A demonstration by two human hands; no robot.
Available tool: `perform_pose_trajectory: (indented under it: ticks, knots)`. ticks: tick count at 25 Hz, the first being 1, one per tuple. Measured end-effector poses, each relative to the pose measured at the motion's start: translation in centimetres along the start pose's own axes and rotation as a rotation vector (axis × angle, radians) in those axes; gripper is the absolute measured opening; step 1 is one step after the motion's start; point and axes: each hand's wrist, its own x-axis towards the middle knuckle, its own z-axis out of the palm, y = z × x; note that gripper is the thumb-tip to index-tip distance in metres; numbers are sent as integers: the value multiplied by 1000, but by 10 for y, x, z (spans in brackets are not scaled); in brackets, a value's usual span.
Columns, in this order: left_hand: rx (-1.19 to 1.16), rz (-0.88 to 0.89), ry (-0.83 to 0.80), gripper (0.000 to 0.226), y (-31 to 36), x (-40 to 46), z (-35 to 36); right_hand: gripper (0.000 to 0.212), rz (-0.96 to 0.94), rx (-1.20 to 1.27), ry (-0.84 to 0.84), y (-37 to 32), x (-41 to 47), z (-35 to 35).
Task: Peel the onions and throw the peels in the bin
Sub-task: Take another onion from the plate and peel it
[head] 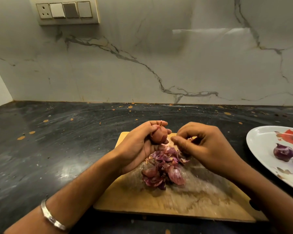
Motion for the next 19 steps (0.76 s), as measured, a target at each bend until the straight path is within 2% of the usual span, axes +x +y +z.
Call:
perform_pose_trajectory:
  ticks: [4,8,13,19]
  knots:
    - [-1,31,-29,32,-2,-1,3,18,141,227,75,-6,2,5]
    - [89,73,-28,42,-2,-4,6,12,206,287,161,-9,1,12]
    - [258,168,3,48,-3,-7,8,6,191,274,166,-9,0,13]
    - [364,213,24,53,-10,-9,15,10,154,116,289,-8,0,21]
